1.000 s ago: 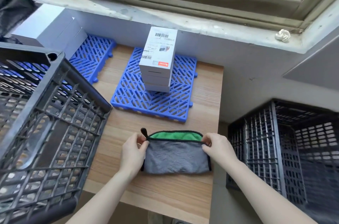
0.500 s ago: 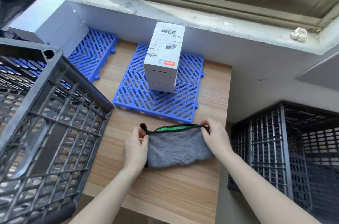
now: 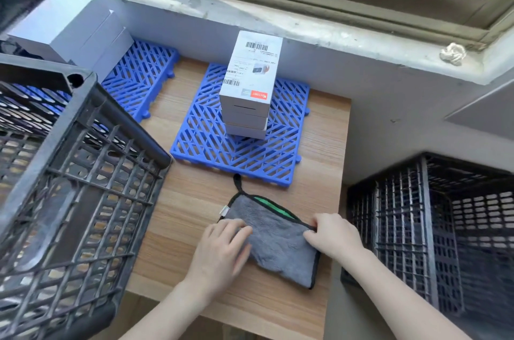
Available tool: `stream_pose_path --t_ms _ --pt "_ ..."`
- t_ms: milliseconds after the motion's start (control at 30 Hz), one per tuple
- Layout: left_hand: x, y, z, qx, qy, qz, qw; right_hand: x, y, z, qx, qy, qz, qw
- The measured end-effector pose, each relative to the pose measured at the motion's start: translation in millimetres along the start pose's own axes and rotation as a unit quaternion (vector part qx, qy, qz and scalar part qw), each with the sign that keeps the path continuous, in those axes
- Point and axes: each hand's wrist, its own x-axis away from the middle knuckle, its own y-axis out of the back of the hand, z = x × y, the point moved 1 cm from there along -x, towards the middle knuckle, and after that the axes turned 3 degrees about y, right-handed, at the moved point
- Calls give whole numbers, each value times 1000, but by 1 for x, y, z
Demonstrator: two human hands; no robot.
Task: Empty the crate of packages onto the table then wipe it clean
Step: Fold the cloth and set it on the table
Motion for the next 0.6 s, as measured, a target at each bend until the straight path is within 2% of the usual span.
stream_pose_path --t_ms 100,233,300,400,467,533,600 --pt "10 -6 2 -39 -45 72 996 2 -2 4 5 41 -55 998" --pt "17 -12 10 -69 -62 124 988 -5 -7 24 -105 106 -88 985" --pt "17 -13 18 -71 -67 145 985 -8 -12 35 -120 108 -96 982" --pt "14 -5 28 -80 -69 146 984 -3 -23 45 -138 66 -75 985" --pt "14 3 29 -81 -18 120 989 6 -33 49 -171 35 -57 983" --pt "17 13 23 -63 104 90 989 18 -43 53 -184 19 -65 981" --pt "24 19 13 -25 231 87 969 27 -53 57 -198 16 -103 975"
